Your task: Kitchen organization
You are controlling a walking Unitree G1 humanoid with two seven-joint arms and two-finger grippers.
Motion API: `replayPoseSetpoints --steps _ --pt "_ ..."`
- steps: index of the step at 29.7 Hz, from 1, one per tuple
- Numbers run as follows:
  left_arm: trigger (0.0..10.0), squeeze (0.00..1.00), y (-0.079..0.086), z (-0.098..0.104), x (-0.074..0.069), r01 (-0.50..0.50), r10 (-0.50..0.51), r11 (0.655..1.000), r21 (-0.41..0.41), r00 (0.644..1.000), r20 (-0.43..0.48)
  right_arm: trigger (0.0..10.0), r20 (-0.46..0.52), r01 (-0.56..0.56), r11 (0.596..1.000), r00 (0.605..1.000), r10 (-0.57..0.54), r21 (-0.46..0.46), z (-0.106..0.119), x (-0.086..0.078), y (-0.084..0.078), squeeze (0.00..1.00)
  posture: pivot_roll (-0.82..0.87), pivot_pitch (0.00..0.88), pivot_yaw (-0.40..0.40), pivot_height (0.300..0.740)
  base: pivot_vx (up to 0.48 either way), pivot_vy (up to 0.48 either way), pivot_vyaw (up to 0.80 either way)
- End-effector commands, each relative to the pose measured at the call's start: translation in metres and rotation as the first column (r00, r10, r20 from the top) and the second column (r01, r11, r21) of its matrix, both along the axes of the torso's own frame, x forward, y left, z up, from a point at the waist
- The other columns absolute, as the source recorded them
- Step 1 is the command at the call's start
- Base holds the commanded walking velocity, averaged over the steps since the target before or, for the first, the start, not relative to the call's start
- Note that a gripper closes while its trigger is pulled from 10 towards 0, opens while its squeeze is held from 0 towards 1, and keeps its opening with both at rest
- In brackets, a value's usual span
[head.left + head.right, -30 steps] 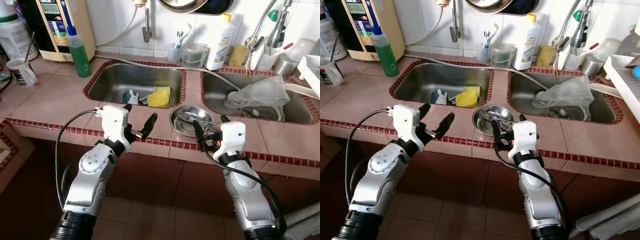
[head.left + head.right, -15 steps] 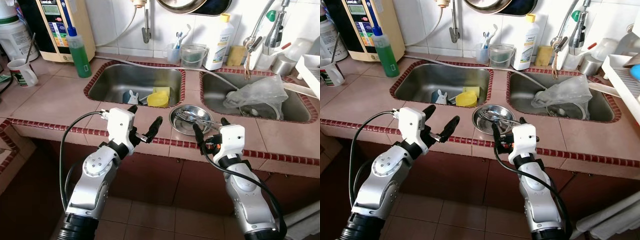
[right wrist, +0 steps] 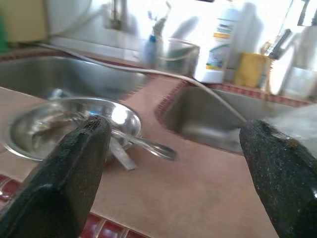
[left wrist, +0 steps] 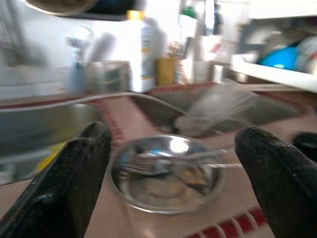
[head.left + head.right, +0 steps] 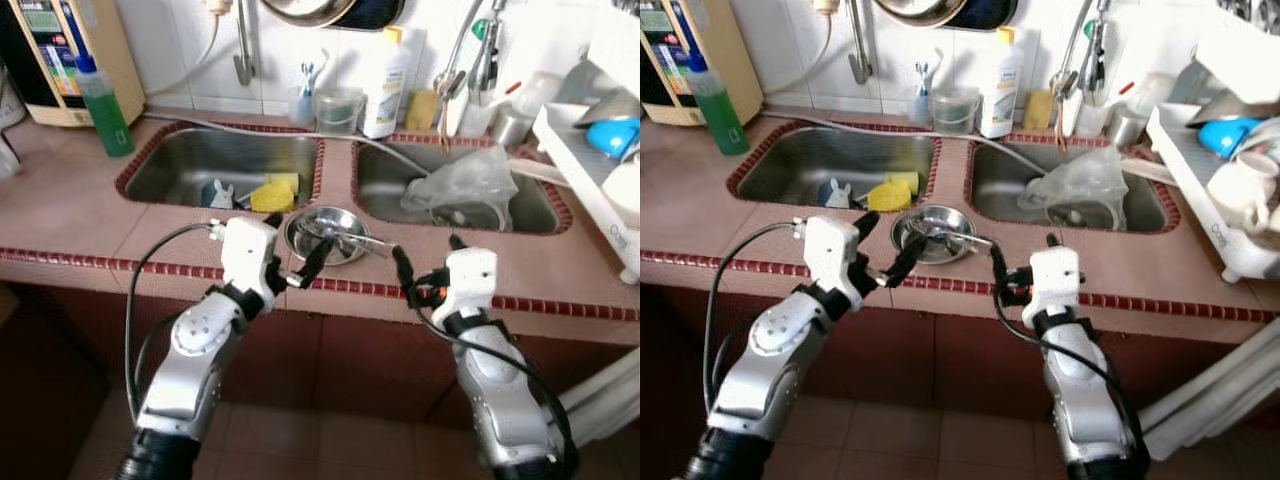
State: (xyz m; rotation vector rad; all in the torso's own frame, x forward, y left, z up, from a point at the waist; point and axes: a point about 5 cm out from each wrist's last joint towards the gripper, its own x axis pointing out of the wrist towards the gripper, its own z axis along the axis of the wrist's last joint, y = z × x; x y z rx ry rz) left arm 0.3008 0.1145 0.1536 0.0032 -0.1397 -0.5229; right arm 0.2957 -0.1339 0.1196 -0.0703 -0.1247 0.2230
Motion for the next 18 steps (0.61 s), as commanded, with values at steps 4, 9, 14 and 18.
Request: replayPoseSetpoints --steps 4,9,14,18 --pt "10.0 0.00 -0.009 0.003 0.000 0.027 -0.026 0.999 -0.020 1.000 0.010 10.0 0.017 0.018 1.000 1.000 -0.018 -0.014 0.004 0.001 -0.009 0.00 -0.08 0.000 -0.005 0.740 0.000 0.000 0.00" --pt "10.0 0.00 -0.010 0.001 -0.001 0.028 -0.028 1.000 -0.006 1.000 0.010 10.0 -0.005 0.000 1.000 1.000 0.000 -0.022 -0.002 -0.001 -0.009 0.00 -0.08 0.000 -0.004 0.740 0.000 0.000 0.00" --pt "10.0 0.00 -0.012 -0.004 -0.003 0.041 -0.041 0.999 0.031 0.999 0.001 10.0 -0.043 -0.046 0.999 0.998 0.045 -0.019 -0.010 -0.006 -0.006 0.00 -0.08 0.000 -0.006 0.740 0.000 0.000 0.00" --pt "10.0 0.00 -0.017 -0.009 -0.006 0.069 -0.069 0.996 0.062 0.998 -0.007 10.0 -0.055 -0.072 0.997 0.996 0.071 -0.021 -0.012 -0.008 -0.006 0.00 -0.09 0.005 -0.007 0.740 0.000 0.000 0.00"
